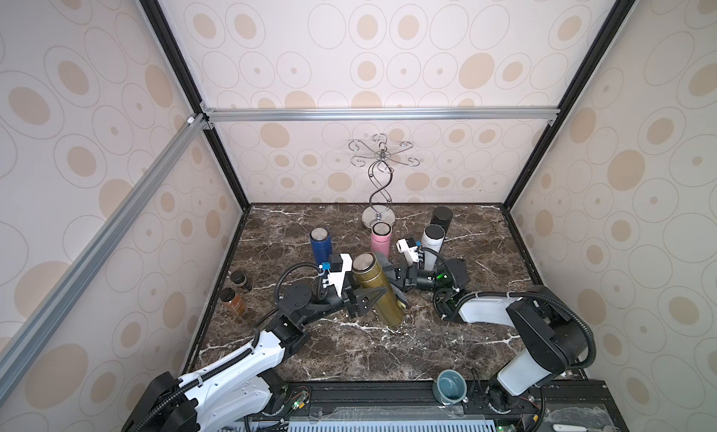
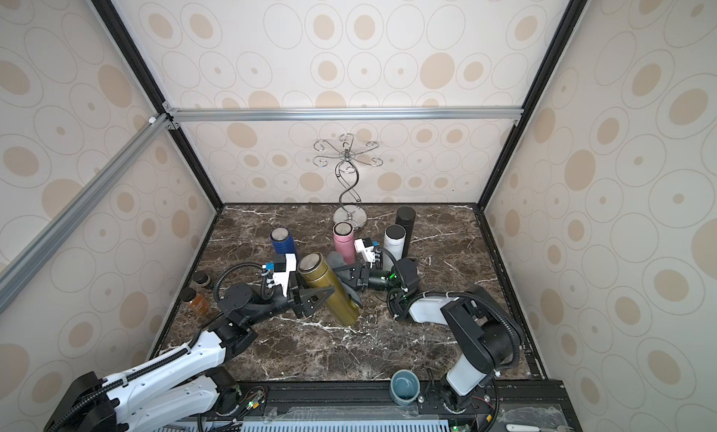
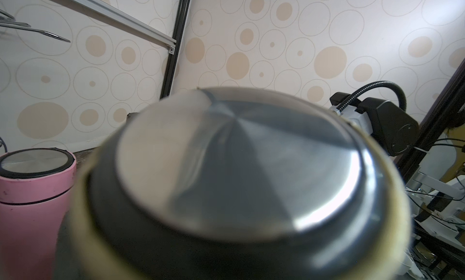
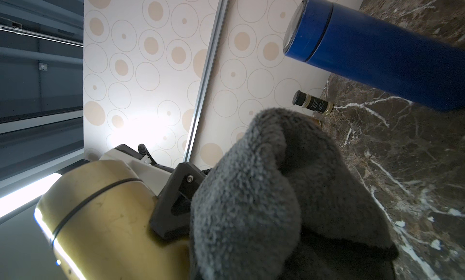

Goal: Wipe the surface of the thermos
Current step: Wipe the dirt from the surface of the thermos.

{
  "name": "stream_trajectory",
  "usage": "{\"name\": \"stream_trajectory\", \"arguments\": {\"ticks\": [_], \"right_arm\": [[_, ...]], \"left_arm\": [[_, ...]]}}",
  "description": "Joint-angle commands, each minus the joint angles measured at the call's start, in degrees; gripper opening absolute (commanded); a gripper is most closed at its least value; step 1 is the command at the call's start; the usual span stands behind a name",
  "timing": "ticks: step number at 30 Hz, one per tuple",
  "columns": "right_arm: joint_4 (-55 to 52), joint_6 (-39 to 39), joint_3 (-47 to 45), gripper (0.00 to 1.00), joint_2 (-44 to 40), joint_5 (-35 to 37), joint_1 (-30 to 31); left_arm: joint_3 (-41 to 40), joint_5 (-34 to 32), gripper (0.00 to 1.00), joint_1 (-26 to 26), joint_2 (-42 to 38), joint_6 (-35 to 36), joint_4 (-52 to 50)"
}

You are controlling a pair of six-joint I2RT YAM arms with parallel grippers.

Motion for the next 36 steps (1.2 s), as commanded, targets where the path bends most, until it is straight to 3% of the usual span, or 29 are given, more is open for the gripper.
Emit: {"name": "stream_trajectory", "arguments": {"ticks": [1,4,7,10,15,18,22,25,31,36], "right_arm": [[1.1,1.1,-2.7,0.00,-2.7,-4.2,1.3],[-9.6,-5.2,-4.3,0.00,-5.9,-3.8,1.3],[-31.1,-17.5,-4.1,0.00,-13.2,-0.1,1.3],[-57.3,-31.5,-1.1,0.00,-21.9,9.4,1.4],[-77.4,-38.6,1.3,0.00,-33.2,26.6,1.3],[-81.2,-39.7,1.0,0.00,-38.4,32.1,1.3],[-79.8,-40.6,0.2,0.00,-41.5,30.9,2.1],[-78.7,-44.9,1.3,0.00,-42.2,31.0,6.7],[-78.2,-51.6,6.0,0.00,-38.3,40.3,19.4],[-74.0,-54.5,10.8,0.00,-31.3,41.7,23.7]], "left_arm": [[1.4,-4.2,0.00,1.5,-0.6,0.6,5.6],[1.4,-4.9,0.00,1.7,-0.8,0.4,5.4],[1.6,-7.1,0.00,1.7,-1.5,0.7,4.1],[1.8,-8.4,0.00,1.8,-1.7,1.2,2.7],[1.5,-11.4,0.00,1.8,-1.0,1.6,1.3],[1.5,-18.9,0.00,1.8,-0.9,1.9,-1.4],[2.9,-24.4,0.00,1.7,-0.1,1.2,-4.4],[5.0,-26.3,0.00,1.7,0.5,0.6,-7.7],[6.4,-29.2,0.00,1.2,-0.1,0.0,-11.6],[6.8,-29.2,0.00,0.4,0.6,-0.1,-12.1]]}}
